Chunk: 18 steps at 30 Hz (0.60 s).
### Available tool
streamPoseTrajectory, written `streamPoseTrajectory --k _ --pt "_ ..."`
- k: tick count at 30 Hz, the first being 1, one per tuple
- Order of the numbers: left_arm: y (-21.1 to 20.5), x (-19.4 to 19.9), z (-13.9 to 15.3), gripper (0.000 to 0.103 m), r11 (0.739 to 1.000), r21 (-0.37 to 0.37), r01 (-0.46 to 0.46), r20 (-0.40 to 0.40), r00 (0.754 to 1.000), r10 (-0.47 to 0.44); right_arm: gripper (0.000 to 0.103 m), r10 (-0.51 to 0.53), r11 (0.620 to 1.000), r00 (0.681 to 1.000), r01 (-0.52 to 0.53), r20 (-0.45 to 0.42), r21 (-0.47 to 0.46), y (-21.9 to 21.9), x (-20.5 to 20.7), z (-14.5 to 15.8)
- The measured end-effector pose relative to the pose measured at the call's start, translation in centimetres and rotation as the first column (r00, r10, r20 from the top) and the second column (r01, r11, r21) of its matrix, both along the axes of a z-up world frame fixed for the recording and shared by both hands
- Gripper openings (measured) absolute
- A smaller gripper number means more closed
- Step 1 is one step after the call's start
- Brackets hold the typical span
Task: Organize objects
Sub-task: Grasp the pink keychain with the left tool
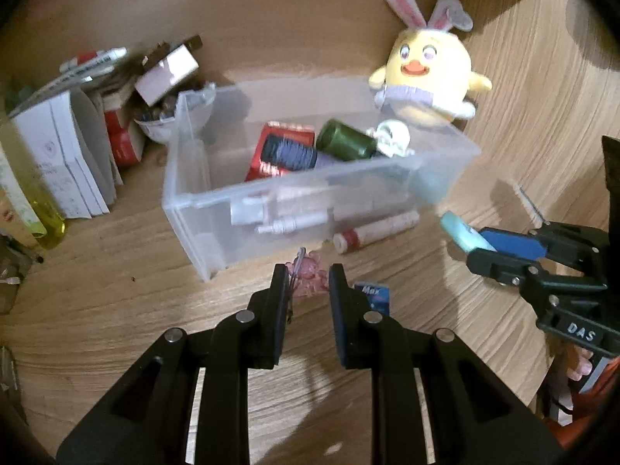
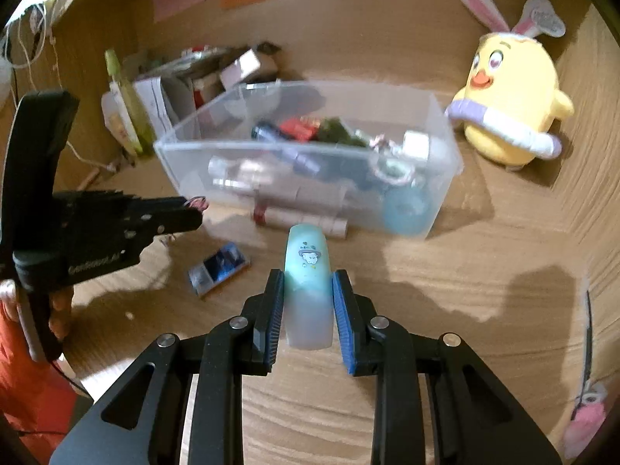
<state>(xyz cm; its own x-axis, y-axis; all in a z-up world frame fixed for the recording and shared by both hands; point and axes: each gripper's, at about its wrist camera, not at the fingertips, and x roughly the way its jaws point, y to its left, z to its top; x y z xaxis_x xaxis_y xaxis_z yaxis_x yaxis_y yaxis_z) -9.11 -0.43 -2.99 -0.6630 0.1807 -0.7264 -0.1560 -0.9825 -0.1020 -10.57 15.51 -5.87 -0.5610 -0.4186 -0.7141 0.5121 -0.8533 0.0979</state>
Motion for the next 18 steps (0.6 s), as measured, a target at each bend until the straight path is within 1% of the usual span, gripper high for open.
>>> streamPoseTrajectory --k 9,18 --pt "-0.5 0.6 3.0 0.02 0.998 0.036 -0.046 -0.091 0.995 0.05 0.023 -0.008 0.999 0.997 0.005 -0.077 -0.036 0.2 -1.0 2.8" --pt "-0.7 0.2 5.3 0.02 0.996 0.055 -0.073 -0.158 0.984 0.081 0.023 -0.012 0.997 0.987 0.0 -0.163 -0.072 0.1 -2.0 5.8"
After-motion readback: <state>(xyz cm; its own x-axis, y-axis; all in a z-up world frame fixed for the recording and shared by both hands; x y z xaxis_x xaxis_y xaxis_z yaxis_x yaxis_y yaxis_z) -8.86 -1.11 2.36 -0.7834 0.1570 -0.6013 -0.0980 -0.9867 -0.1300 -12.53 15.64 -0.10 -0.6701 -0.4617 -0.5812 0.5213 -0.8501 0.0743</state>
